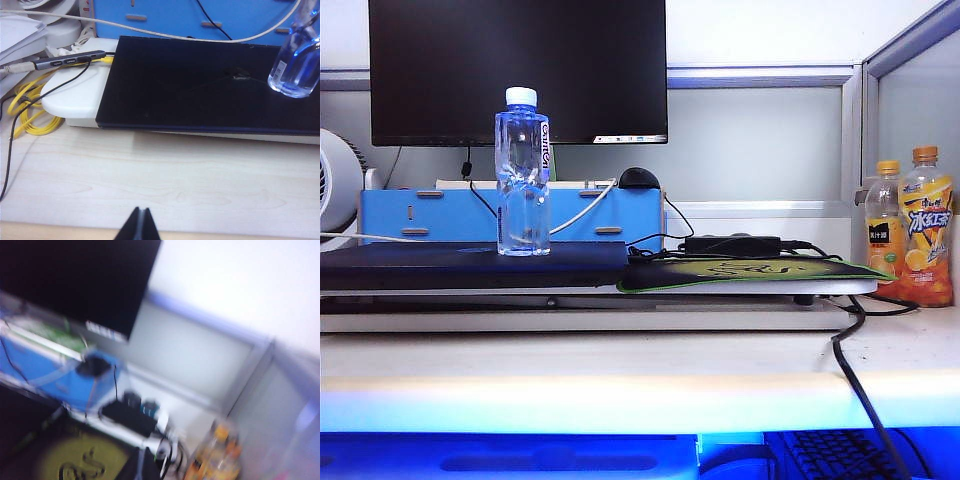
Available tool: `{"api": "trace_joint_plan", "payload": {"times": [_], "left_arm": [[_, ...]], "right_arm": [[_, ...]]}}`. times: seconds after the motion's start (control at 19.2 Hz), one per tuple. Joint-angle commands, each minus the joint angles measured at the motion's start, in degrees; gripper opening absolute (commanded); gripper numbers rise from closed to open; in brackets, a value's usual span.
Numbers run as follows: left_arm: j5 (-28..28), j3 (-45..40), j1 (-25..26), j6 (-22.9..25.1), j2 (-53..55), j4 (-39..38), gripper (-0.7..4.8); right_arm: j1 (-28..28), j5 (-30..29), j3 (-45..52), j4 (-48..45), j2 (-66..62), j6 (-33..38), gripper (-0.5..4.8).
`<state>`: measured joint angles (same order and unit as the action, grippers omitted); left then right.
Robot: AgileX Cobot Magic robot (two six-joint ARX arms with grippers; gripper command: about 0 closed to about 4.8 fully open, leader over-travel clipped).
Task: Pick up the mineral water bottle and place it on the laptop.
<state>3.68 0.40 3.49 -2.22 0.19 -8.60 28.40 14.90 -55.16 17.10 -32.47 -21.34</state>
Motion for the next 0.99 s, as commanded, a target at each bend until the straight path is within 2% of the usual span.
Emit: {"api": "trace_joint_plan", "payload": {"times": [0.05, 0.16, 0.31, 0.62, 0.99], "left_arm": [[0.2, 0.0, 0.0, 0.1, -0.1, 0.0, -0.02], [0.2, 0.0, 0.0, 0.1, -0.1, 0.0, -0.02], [0.2, 0.0, 0.0, 0.1, -0.1, 0.0, -0.02], [0.2, 0.0, 0.0, 0.1, -0.1, 0.0, -0.02], [0.2, 0.0, 0.0, 0.1, -0.1, 0.0, -0.02]], "right_arm": [[-8.7, -9.2, 11.8, -6.3, 4.3, 9.8, 0.00], [-14.5, -14.8, 18.9, -6.8, 7.7, 14.4, 0.00], [-19.3, -19.6, 28.0, -9.1, 14.2, 15.1, 0.00], [-21.4, -19.7, 42.3, -9.2, 28.6, 17.1, -0.01], [-21.4, -19.7, 49.8, -8.3, 30.6, 17.1, -0.01]]}}
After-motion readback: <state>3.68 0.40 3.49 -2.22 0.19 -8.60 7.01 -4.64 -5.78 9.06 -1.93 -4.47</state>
